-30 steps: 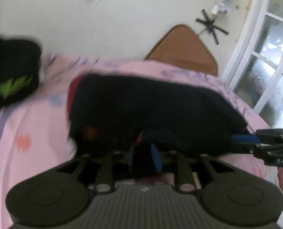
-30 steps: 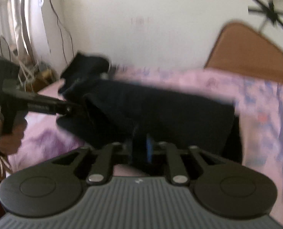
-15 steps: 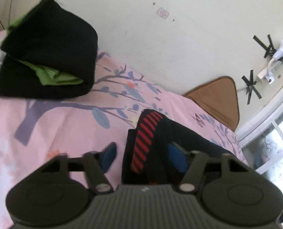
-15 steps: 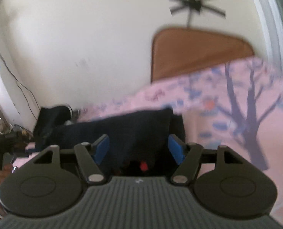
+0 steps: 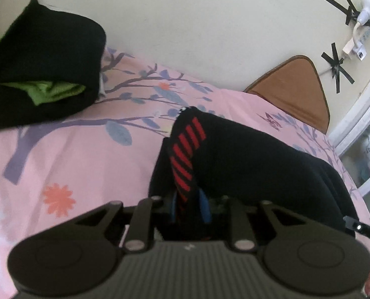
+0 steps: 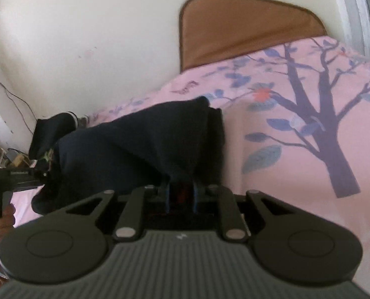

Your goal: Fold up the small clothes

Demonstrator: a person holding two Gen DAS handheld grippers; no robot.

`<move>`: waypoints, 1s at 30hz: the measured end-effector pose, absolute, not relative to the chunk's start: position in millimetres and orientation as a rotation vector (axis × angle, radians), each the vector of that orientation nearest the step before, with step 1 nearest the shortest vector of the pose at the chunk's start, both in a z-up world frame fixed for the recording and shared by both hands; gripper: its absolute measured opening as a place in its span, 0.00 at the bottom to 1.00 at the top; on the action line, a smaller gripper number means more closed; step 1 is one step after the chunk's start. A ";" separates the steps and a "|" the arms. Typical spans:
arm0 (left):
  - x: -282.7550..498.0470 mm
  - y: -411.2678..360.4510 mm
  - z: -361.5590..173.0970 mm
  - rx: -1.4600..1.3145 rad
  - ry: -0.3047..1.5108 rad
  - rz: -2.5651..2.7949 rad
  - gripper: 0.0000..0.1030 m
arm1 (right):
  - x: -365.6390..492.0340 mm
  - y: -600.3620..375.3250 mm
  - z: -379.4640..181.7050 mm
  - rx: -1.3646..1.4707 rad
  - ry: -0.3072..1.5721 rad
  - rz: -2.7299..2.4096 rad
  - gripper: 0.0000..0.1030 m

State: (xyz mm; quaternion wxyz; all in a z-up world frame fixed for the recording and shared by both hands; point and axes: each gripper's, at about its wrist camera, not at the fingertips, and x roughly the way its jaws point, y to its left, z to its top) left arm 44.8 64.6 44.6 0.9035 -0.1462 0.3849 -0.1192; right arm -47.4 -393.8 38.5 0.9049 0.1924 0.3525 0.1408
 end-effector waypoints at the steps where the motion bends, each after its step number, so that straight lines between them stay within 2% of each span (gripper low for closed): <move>1: 40.8 69.9 49.1 -0.314 0.792 -0.252 0.22 | -48.2 -394.4 43.7 0.390 0.717 0.304 0.32; 2: 34.7 77.6 56.3 -0.333 0.772 -0.261 0.21 | -47.8 -397.8 49.5 0.392 0.693 0.317 0.42; 4: 24.8 90.4 72.1 -0.348 0.701 -0.243 0.19 | -49.8 -411.6 64.3 0.419 0.615 0.326 0.54; 7: 23.7 92.4 95.4 -0.343 0.605 -0.238 0.18 | -36.5 -432.3 77.4 0.476 0.566 0.292 0.55; 12: 48.6 55.0 95.8 -0.280 0.610 -0.327 0.17 | 25.4 -421.0 61.9 0.456 0.675 0.253 0.57; 13: 55.5 46.8 90.6 -0.261 0.623 -0.330 0.17 | 36.0 -417.5 54.2 0.463 0.714 0.259 0.55; 14: 64.3 39.1 83.5 -0.244 0.642 -0.341 0.17 | 48.2 -412.6 44.4 0.478 0.755 0.275 0.42; 15: 71.5 34.3 77.6 -0.228 0.658 -0.346 0.17 | 54.7 -409.7 37.5 0.496 0.772 0.286 0.38; 17: 86.9 27.9 59.9 -0.173 0.710 -0.295 0.09 | 59.0 -405.3 37.1 0.467 0.725 0.264 0.29; 18: 96.5 27.3 49.6 -0.153 0.746 -0.259 0.06 | 58.8 -404.1 37.9 0.436 0.695 0.251 0.27; 24: 110.6 29.3 35.6 -0.130 0.736 -0.250 0.06 | 73.2 -411.4 16.6 0.434 0.676 0.183 0.27; 27: 104.3 24.0 36.4 -0.087 0.718 -0.240 0.06 | 74.4 -417.0 16.5 0.448 0.693 0.176 0.40; 28: 100.8 22.8 37.6 -0.077 0.716 -0.237 0.06 | 73.3 -417.7 17.1 0.448 0.697 0.170 0.51; 29: 98.3 23.5 40.9 -0.076 0.718 -0.234 0.06 | 69.0 -419.5 19.9 0.453 0.699 0.159 0.57; 30: 96.3 24.4 44.4 -0.087 0.724 -0.232 0.06 | 63.6 -422.2 22.6 0.460 0.694 0.146 0.57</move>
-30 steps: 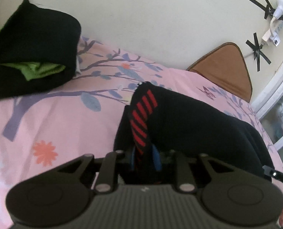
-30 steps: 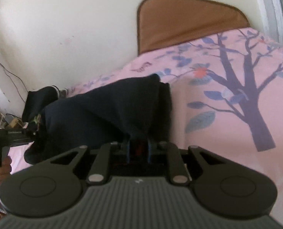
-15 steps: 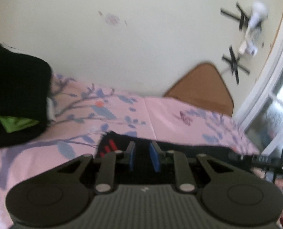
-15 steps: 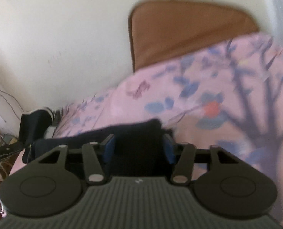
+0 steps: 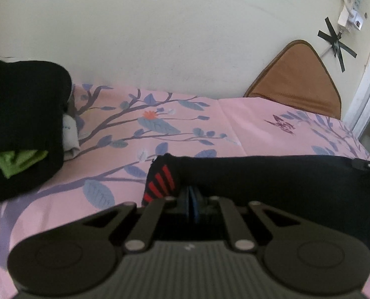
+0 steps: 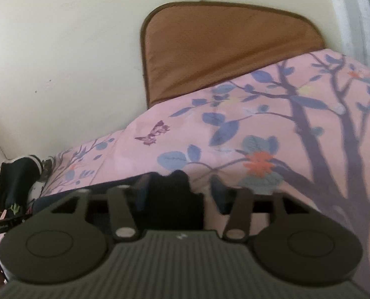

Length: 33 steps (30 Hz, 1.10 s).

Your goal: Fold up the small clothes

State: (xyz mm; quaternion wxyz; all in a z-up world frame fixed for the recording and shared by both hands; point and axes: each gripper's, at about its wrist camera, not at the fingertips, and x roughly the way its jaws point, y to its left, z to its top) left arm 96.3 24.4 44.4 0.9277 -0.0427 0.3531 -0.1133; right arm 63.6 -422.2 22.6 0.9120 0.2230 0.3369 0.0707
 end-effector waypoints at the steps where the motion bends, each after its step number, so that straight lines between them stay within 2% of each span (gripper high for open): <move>1: 92.7 26.7 47.7 -0.110 0.726 -0.236 0.06 | 57.7 -425.6 26.4 0.469 0.683 0.136 0.57; 3: 77.2 32.2 59.3 -0.161 0.688 -0.255 0.15 | 36.5 -431.5 39.6 0.470 0.639 0.091 0.57; 4: 69.5 33.4 65.3 -0.174 0.657 -0.261 0.17 | 26.2 -432.7 46.7 0.460 0.617 0.077 0.52; 5: 63.3 32.7 70.7 -0.182 0.631 -0.275 0.17 | 14.8 -431.9 54.8 0.451 0.591 0.092 0.40; 7: 58.0 25.1 76.8 -0.184 0.615 -0.324 0.17 | 2.1 -422.9 66.3 0.432 0.569 0.163 0.32; 13: 74.5 -9.3 51.4 -0.065 0.692 -0.338 0.19 | 12.6 -361.4 63.8 0.297 0.613 0.366 0.29; 15: 85.8 -6.3 35.3 -0.072 0.728 -0.319 0.18 | 27.9 -351.3 46.9 0.259 0.671 0.346 0.19; 16: 87.1 -2.8 32.9 -0.075 0.715 -0.327 0.17 | 32.9 -349.1 40.0 0.223 0.672 0.321 0.00; 18: 89.3 2.7 33.5 -0.107 0.734 -0.328 0.16 | 39.2 -356.2 34.3 0.226 0.645 0.310 0.00; 21: 88.7 7.4 39.0 -0.144 0.768 -0.312 0.16 | 40.1 -367.5 43.0 0.298 0.705 0.320 0.02; 23: 81.5 16.7 46.3 -0.224 0.776 -0.327 0.17 | 25.3 -380.7 55.7 0.343 0.685 0.320 0.18; 24: 77.1 22.5 50.7 -0.283 0.769 -0.361 0.17 | 15.7 -390.5 61.6 0.384 0.656 0.319 0.23; 28: 71.4 21.4 58.3 -0.422 0.780 -0.500 0.15 | -15.4 -436.8 64.0 0.596 0.627 0.231 0.61; 33: 75.1 -12.9 47.8 -0.421 0.841 -0.617 0.15 | -17.8 -456.1 34.7 0.707 0.737 0.180 0.62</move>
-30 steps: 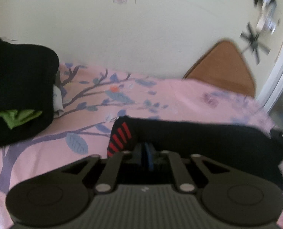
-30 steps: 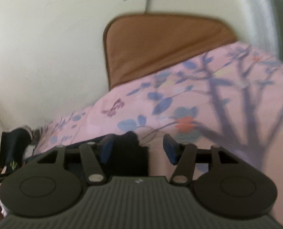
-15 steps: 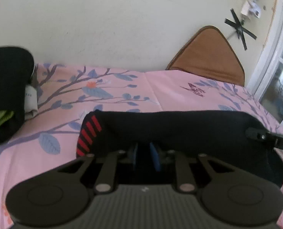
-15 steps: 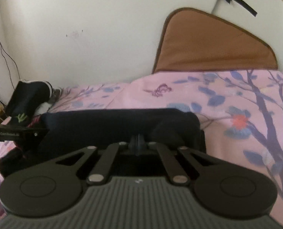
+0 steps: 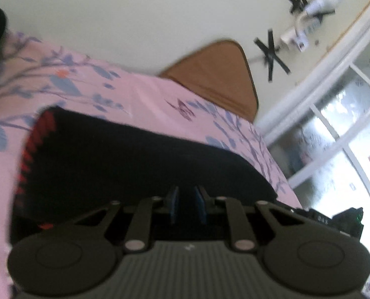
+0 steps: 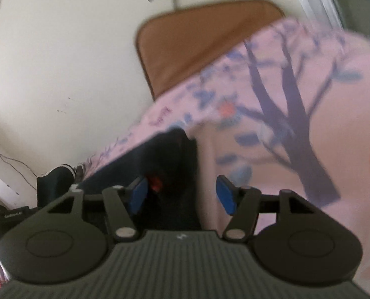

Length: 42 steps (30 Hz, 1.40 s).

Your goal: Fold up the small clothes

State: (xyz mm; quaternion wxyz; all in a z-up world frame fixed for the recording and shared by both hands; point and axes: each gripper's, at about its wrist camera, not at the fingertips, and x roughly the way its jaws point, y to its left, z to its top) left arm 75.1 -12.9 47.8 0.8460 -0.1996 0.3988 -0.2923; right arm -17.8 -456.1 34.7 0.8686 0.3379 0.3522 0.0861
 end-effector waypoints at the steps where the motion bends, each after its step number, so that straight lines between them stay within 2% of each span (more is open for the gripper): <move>1: 75.9 -18.4 44.5 -0.419 0.852 -0.627 0.15 | -15.9 -456.0 29.7 0.737 0.748 0.192 0.62; 6: 83.7 -34.3 18.3 -0.399 0.917 -0.619 0.11 | -1.5 -446.6 21.3 0.796 0.742 0.235 0.63; 7: 80.8 -35.2 14.5 -0.377 0.903 -0.604 0.06 | 1.3 -443.1 21.8 0.792 0.748 0.253 0.56; 8: 79.1 -35.3 12.2 -0.363 0.883 -0.605 0.06 | 5.1 -437.2 21.2 0.791 0.771 0.285 0.43; 10: 78.7 -33.1 11.5 -0.376 0.886 -0.607 0.06 | 8.7 -427.6 19.4 0.798 0.792 0.281 0.27; 13: 78.6 -31.7 11.5 -0.381 0.887 -0.609 0.06 | 4.0 -419.5 42.0 0.830 0.714 0.338 0.22; 20: 64.7 -21.8 15.6 -0.395 0.877 -0.613 0.05 | 4.0 -336.4 122.1 0.611 0.639 0.535 0.22; 23: 48.5 14.5 23.2 -0.455 0.833 -0.625 0.11 | 15.3 -284.9 131.3 0.475 0.675 0.606 0.21; 27: 13.9 93.4 33.2 -0.509 0.707 -0.522 0.28 | 32.5 -229.9 120.8 0.381 0.764 0.671 0.15; 32: -9.3 171.7 33.2 -0.615 0.640 -0.366 0.29 | 49.4 -169.8 94.1 0.296 0.876 0.739 0.14; 37: -13.8 169.4 37.3 -0.633 0.609 -0.419 0.40 | 53.7 -130.7 66.3 0.188 0.953 0.786 0.13; 39: -14.2 151.9 39.5 -0.597 0.612 -0.466 0.46 | 52.5 -133.9 73.4 0.198 0.951 0.806 0.16; 41: -18.9 134.9 41.9 -0.566 0.603 -0.507 0.57 | 54.1 -145.0 78.8 0.260 0.966 0.851 0.36; 42: -24.0 129.5 45.3 -0.559 0.585 -0.516 0.62 | 53.5 -150.3 82.5 0.294 0.981 0.873 0.39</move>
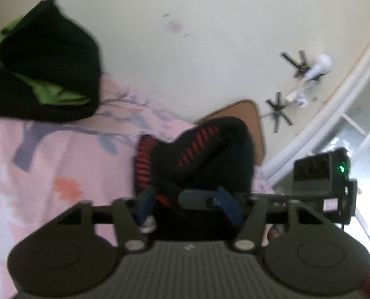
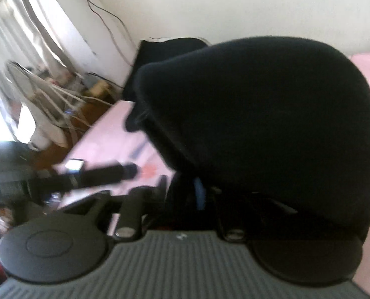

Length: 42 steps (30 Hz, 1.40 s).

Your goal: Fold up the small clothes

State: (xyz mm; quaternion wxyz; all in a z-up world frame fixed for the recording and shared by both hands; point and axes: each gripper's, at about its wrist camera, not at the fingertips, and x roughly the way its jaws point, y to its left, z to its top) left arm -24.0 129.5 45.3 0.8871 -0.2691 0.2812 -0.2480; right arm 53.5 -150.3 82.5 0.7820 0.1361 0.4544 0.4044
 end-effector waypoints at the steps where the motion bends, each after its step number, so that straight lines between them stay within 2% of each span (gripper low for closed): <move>1: -28.0 126.3 47.8 -0.551 0.571 -0.522 0.66 | 51.7 -153.8 87.2 0.303 0.991 0.871 0.40; 7: -43.5 115.0 58.9 -0.524 0.547 -0.554 0.78 | 19.8 -186.7 127.7 0.230 0.908 0.901 0.42; 12: -39.9 81.1 52.4 -0.430 0.601 -0.555 0.79 | 7.1 -217.3 171.7 0.174 0.690 0.840 0.42; 14: -32.0 66.3 45.4 -0.383 0.635 -0.518 0.74 | 12.5 -219.4 178.8 0.117 0.627 0.765 0.42; 15: -27.6 60.9 41.0 -0.358 0.663 -0.487 0.54 | 19.7 -218.1 178.4 0.102 0.615 0.734 0.41; 16: -22.9 57.4 36.5 -0.337 0.698 -0.461 0.18 | 28.9 -214.2 175.1 0.092 0.615 0.710 0.39; 17: -19.4 57.7 31.8 -0.339 0.732 -0.447 0.12 | 39.0 -211.2 169.5 0.084 0.630 0.690 0.32; 19: -22.3 70.6 27.4 -0.404 0.746 -0.448 0.12 | 61.2 -196.0 153.9 0.074 0.673 0.678 0.24; 24: -49.7 98.5 30.1 -0.419 0.699 -0.427 0.12 | 99.2 -145.8 132.9 -0.028 0.731 0.714 0.21; 25: -50.6 102.1 26.1 -0.425 0.708 -0.417 0.12 | 102.5 -138.0 125.2 -0.043 0.766 0.721 0.17; 29: -39.8 113.9 8.7 -0.499 0.743 -0.414 0.12 | 112.6 -109.4 83.8 -0.131 0.779 0.630 0.16; 36: -24.2 118.1 11.9 -0.536 0.782 -0.457 0.16 | 116.5 -114.6 82.6 -0.095 0.762 0.594 0.17; 38: -27.5 122.3 20.3 -0.542 0.775 -0.459 0.23 | 117.8 -116.6 85.5 -0.091 0.761 0.598 0.19; 40: -32.2 124.7 30.7 -0.504 0.735 -0.433 0.40 | 117.8 -117.6 87.1 -0.091 0.756 0.595 0.21; 42: -38.2 126.9 43.6 -0.460 0.692 -0.407 0.45 | 116.4 -119.2 88.9 -0.086 0.735 0.587 0.29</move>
